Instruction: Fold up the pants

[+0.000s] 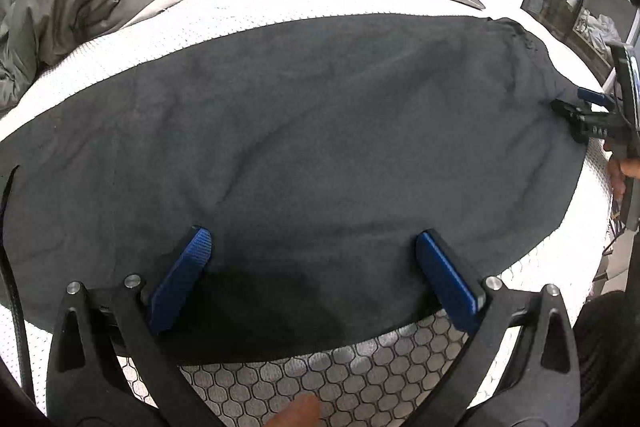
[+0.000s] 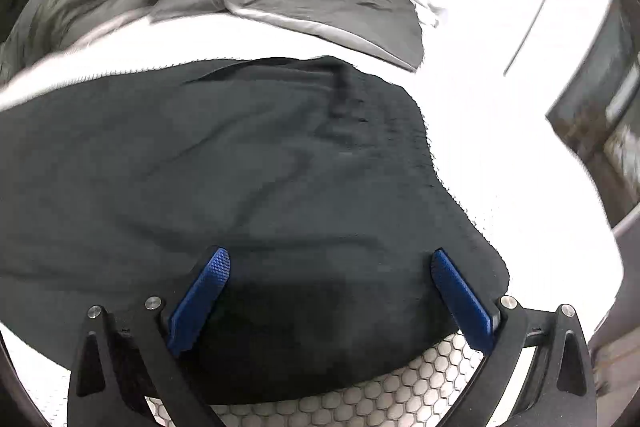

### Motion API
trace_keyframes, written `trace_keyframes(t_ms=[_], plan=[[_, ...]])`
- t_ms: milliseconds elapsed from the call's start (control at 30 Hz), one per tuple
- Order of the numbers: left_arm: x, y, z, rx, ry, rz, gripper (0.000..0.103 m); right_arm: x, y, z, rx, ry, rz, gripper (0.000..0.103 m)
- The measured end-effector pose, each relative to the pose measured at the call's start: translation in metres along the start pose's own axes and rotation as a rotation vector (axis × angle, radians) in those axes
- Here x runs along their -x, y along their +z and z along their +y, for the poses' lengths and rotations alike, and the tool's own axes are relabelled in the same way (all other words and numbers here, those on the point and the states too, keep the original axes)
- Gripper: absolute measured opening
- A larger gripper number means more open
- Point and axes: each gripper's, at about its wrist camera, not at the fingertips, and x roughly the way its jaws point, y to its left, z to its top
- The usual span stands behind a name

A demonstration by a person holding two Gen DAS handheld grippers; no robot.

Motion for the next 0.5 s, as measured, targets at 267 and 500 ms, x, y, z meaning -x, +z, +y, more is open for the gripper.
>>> trace_keyframes(t_ms=[267,500], plan=[[0.020,0.030,-0.042,-0.011,-0.125,-0.095,0.102,0.061,0.014,0.029,0.010,0.287,-0.158,0.103],[-0.028,0.033,-0.062,-0.080,-0.068,0.043,0.102,0.015,0.006,0.124,0.198,0.432,0.047,0.102]])
